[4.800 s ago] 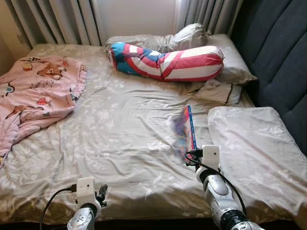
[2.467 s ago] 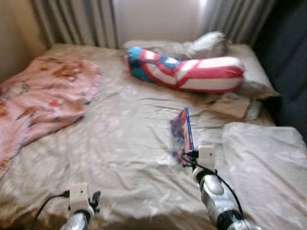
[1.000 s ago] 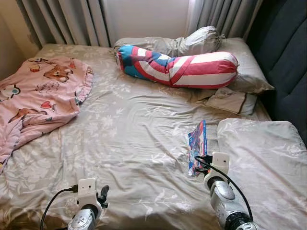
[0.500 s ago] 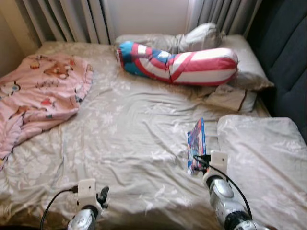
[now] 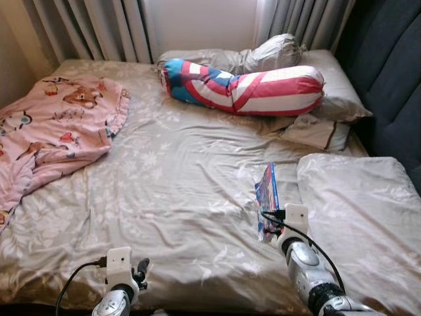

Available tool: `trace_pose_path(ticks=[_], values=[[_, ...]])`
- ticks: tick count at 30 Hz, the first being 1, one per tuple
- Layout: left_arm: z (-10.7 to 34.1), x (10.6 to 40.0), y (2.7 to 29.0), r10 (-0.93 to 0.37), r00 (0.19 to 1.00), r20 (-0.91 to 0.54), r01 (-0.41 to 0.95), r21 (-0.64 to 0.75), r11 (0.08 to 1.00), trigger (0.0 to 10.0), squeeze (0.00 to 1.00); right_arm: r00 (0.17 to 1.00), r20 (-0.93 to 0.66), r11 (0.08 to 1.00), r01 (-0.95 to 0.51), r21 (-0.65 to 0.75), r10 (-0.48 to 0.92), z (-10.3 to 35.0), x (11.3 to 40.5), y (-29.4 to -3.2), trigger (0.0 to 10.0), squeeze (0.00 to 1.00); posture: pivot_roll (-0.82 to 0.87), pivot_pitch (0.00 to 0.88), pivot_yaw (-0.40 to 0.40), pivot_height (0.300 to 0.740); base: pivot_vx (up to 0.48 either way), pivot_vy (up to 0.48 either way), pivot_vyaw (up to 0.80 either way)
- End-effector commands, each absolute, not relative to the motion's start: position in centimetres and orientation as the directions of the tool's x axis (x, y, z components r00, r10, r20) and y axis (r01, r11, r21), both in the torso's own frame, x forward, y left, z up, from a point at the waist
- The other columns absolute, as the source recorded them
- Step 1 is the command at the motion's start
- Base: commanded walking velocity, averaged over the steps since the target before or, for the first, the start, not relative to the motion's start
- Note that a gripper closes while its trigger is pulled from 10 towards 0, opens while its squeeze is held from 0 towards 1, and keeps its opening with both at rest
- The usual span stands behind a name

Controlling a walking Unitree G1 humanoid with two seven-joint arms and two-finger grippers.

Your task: Clean up the room

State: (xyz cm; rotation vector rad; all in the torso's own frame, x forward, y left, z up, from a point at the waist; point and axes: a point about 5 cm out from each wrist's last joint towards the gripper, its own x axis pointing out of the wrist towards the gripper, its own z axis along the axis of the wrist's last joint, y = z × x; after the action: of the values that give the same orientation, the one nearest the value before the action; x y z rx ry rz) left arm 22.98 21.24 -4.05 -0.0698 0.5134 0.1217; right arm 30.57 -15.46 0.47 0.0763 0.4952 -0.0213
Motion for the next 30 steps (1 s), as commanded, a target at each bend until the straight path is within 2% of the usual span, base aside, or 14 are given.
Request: trace_pose_path(ticks=[1, 10, 30], values=[[-4.4, 22.5, 21.3, 0.092, 0.85, -0.519, -0.12, -0.022, 0.992, 10.0, 0.0, 0.887, -0.462, 0.997, 0.047, 0.068, -0.011, 0.9, 31.0, -15.7, 10.0, 0.0, 0.05, 0.079, -0.061, 0.65, 0.0, 0.0, 0.0], [-4.5, 22.4, 21.4, 0.091, 0.848, -0.522, -0.119, -0.021, 0.993, 10.0, 0.0, 0.882, -0.471, 0.995, 0.039, 0.09, 0.008, 0.8, 30.9, -15.3, 10.0, 0.0, 0.06, 0.084, -0.055, 0.65, 0.0, 0.0, 0.0], [-4.5, 22.3, 21.5, 0.089, 0.845, -0.527, -0.115, -0.017, 0.993, 10.0, 0.0, 0.868, -0.476, 0.985, -0.072, 0.155, 0.139, 3.2, 33.3, -15.1, 10.0, 0.0, 0.07, 0.088, -0.049, 0.65, 0.0, 0.0, 0.0]])
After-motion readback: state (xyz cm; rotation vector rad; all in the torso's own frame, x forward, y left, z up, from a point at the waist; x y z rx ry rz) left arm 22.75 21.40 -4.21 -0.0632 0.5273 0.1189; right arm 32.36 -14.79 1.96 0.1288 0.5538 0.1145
